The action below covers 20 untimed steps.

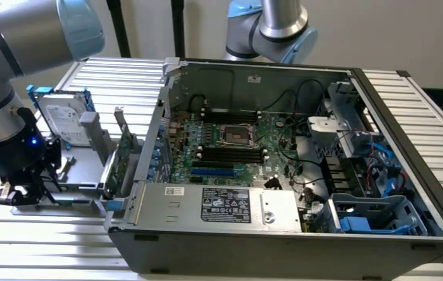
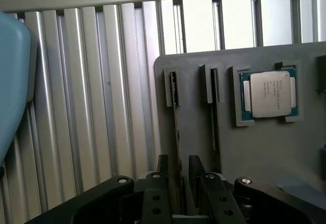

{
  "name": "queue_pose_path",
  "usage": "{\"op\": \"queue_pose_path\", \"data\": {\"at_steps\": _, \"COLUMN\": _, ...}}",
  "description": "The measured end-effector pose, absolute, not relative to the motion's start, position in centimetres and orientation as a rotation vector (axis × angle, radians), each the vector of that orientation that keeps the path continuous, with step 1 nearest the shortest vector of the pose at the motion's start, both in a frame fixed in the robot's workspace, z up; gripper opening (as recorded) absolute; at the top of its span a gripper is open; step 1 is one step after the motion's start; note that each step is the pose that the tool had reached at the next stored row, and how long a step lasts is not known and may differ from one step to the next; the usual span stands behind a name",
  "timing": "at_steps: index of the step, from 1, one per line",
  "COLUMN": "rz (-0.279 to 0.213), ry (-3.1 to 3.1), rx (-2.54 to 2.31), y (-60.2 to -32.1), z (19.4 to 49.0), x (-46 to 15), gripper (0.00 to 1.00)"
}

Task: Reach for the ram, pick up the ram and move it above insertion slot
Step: 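Pick up the ram and move it above insertion slot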

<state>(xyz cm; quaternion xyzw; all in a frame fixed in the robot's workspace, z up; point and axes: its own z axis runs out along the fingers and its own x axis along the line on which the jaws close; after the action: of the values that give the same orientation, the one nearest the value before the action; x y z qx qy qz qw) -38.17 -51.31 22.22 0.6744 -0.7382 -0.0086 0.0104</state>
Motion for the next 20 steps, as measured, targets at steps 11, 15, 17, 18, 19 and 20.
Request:
{"op": "queue_pose_path", "data": {"at_steps": 11, "rz": -0.025, "ry": -2.273, "rx": 2.136, "y": -51.4, "z": 21.2, "x": -38.1, "gripper": 0.31}}
{"op": "queue_pose_path", "data": {"at_steps": 15, "rz": -0.024, "ry": -2.257, "rx": 2.153, "y": -51.4, "z": 20.9, "x": -38.1, "gripper": 0.31}}
{"op": "queue_pose_path", "data": {"at_steps": 17, "rz": -0.023, "ry": -2.254, "rx": 2.158, "y": -51.3, "z": 20.8, "x": -38.1, "gripper": 0.31}}
{"op": "queue_pose_path", "data": {"at_steps": 18, "rz": -0.022, "ry": -2.253, "rx": 2.159, "y": -51.3, "z": 20.7, "x": -38.1, "gripper": 0.31}}
{"op": "queue_pose_path", "data": {"at_steps": 19, "rz": -0.022, "ry": -2.253, "rx": 2.16, "y": -51.3, "z": 20.7, "x": -38.1, "gripper": 0.31}}
{"op": "queue_pose_path", "data": {"at_steps": 20, "rz": -0.022, "ry": -2.253, "rx": 2.16, "y": -51.3, "z": 20.7, "x": -38.1, "gripper": 0.31}}
